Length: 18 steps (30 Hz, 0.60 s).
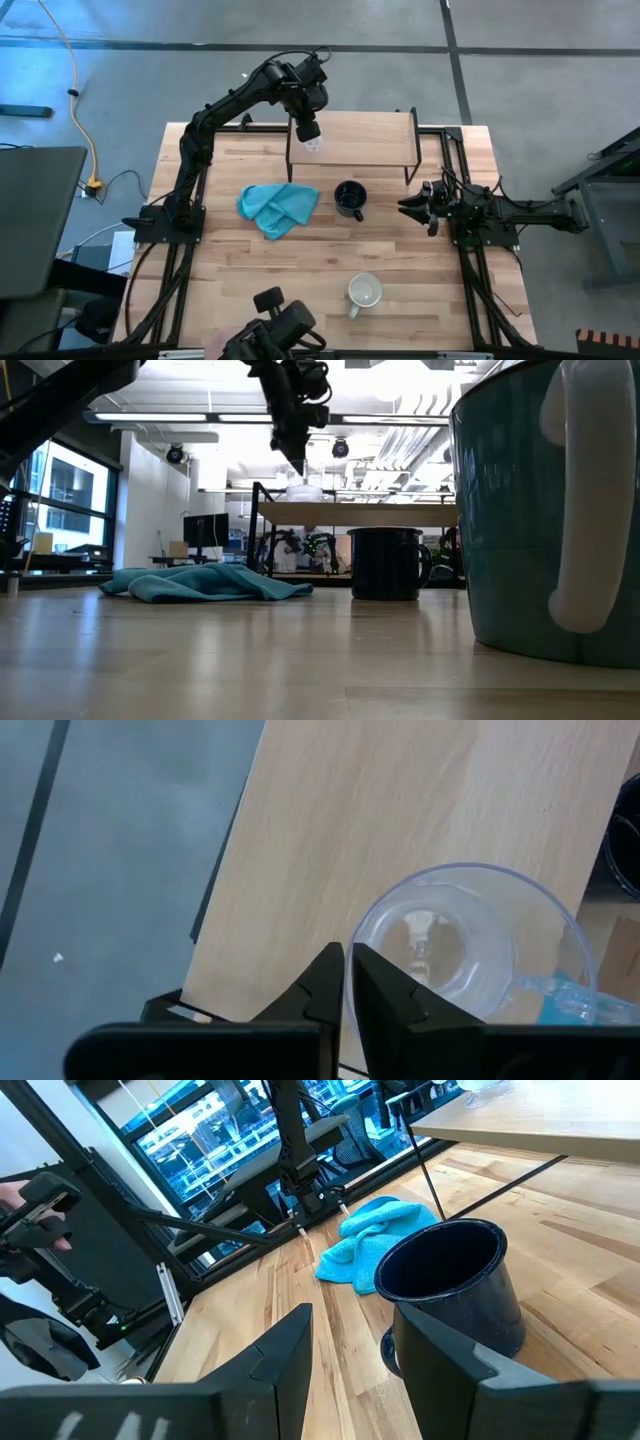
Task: Stack small to large cups/mugs on shelf
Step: Put the transparent mug on the shelf
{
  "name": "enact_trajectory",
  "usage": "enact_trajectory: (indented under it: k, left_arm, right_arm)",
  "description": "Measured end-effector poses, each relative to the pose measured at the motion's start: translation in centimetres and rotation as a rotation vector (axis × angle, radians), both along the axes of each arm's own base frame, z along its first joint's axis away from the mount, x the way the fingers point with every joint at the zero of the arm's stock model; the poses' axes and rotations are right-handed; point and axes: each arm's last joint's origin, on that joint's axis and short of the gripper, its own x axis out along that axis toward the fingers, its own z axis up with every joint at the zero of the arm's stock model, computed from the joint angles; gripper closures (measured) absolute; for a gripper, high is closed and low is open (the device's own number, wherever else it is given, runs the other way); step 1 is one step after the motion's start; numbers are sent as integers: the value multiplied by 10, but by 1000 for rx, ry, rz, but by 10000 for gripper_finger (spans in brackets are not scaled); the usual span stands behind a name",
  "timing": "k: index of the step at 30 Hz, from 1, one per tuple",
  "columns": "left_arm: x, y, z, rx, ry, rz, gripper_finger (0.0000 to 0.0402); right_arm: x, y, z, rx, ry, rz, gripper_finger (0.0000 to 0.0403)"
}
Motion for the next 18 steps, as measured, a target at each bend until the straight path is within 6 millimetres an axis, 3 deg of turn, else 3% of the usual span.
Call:
enact_trajectory:
  k: [18]
  left_arm:
    - [11, 10, -15, 48, 24, -57, 384]
  right_arm:
    - [1, 0, -1, 17, 12, -1, 269]
